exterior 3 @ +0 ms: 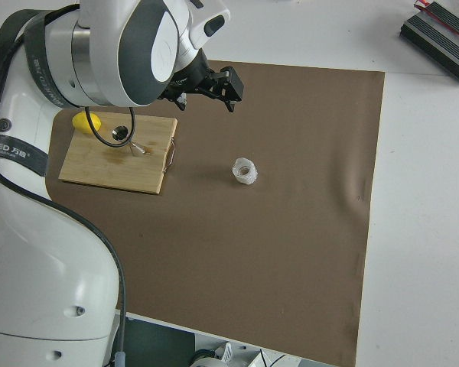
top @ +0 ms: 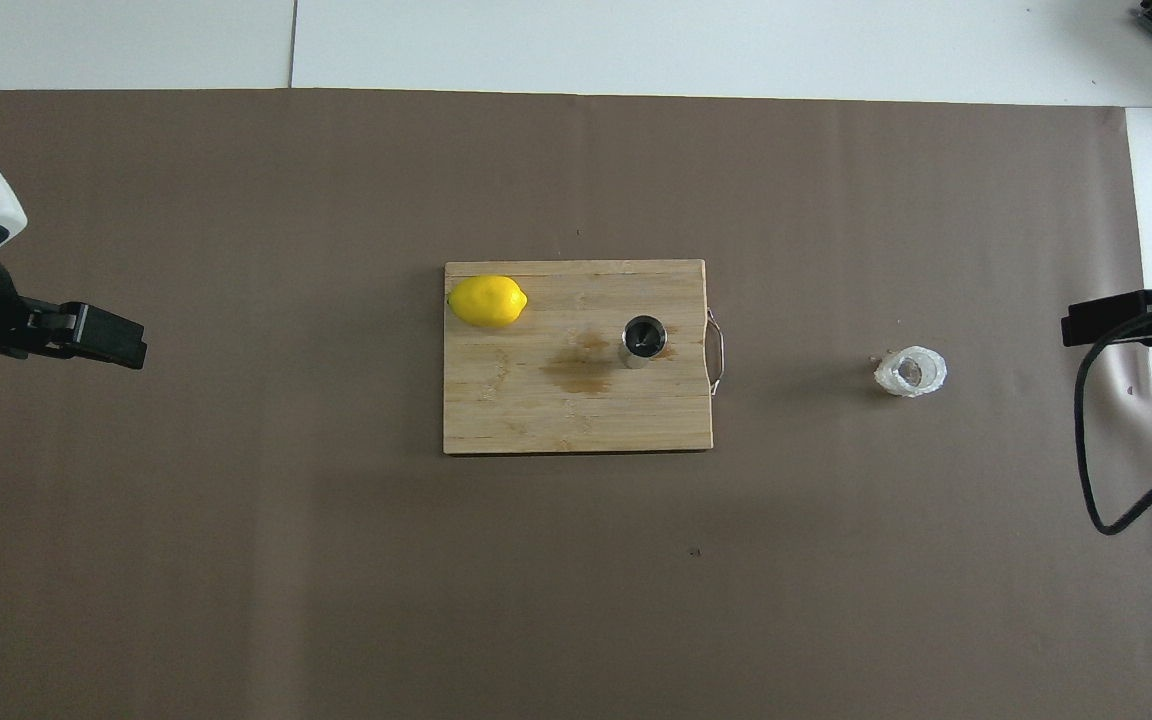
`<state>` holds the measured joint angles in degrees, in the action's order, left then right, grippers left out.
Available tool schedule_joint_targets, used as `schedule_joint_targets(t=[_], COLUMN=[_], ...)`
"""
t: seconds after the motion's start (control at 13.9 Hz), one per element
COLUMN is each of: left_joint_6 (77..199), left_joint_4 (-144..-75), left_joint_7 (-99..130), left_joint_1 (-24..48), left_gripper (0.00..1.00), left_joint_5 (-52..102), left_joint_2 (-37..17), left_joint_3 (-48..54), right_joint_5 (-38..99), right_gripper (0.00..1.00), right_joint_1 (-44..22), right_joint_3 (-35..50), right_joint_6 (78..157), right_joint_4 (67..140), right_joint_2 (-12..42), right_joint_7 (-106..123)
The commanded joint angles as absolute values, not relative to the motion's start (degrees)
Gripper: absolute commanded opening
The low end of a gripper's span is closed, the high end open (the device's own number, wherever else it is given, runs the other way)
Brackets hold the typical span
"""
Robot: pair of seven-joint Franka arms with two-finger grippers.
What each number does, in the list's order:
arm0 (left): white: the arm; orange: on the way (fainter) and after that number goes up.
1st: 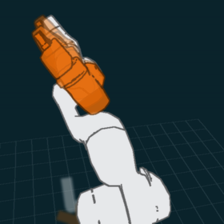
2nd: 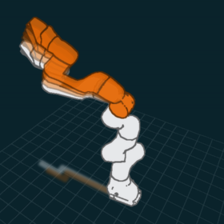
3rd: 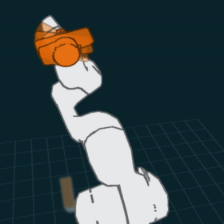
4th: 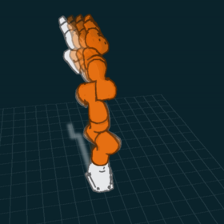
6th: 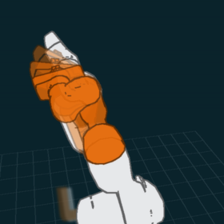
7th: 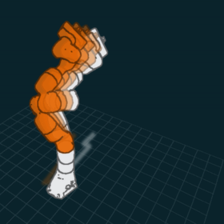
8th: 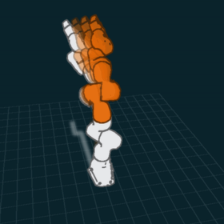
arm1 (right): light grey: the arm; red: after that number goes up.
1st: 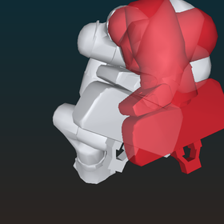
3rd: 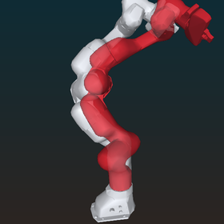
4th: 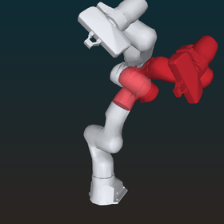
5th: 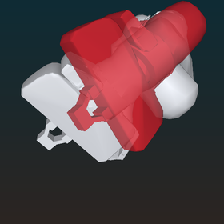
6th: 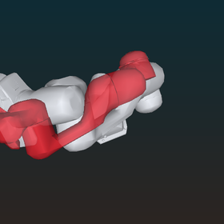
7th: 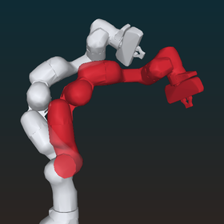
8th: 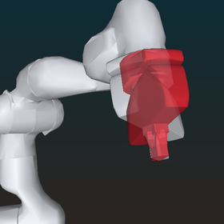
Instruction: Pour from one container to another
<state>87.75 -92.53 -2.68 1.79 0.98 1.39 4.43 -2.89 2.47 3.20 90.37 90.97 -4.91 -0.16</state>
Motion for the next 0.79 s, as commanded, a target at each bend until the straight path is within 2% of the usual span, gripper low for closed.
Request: schedule_joint_targets(t=[0.0,0.72], left_joint_6=[88.33,88.33], left_joint_4=[-94.57,-94.57], left_joint_7=[-3.34,-3.34], left_joint_1=[1.67,1.67], left_gripper=[1.0,1.0], left_joint_5=[1.76,1.67], left_joint_2=[3.16,3.25], left_joint_3=[4.13,4.13], right_joint_5=[-0.27,0.26], right_gripper=[1.0,1.0], right_joint_1=[3.87,2.9], right_joint_3=[3.52,3.95], right_joint_6=[89.13,88.59], right_joint_4=[90.44,95.8], right_joint_2=[-4.66,-7.82], right_joint_7=[-1.32,-6.24])
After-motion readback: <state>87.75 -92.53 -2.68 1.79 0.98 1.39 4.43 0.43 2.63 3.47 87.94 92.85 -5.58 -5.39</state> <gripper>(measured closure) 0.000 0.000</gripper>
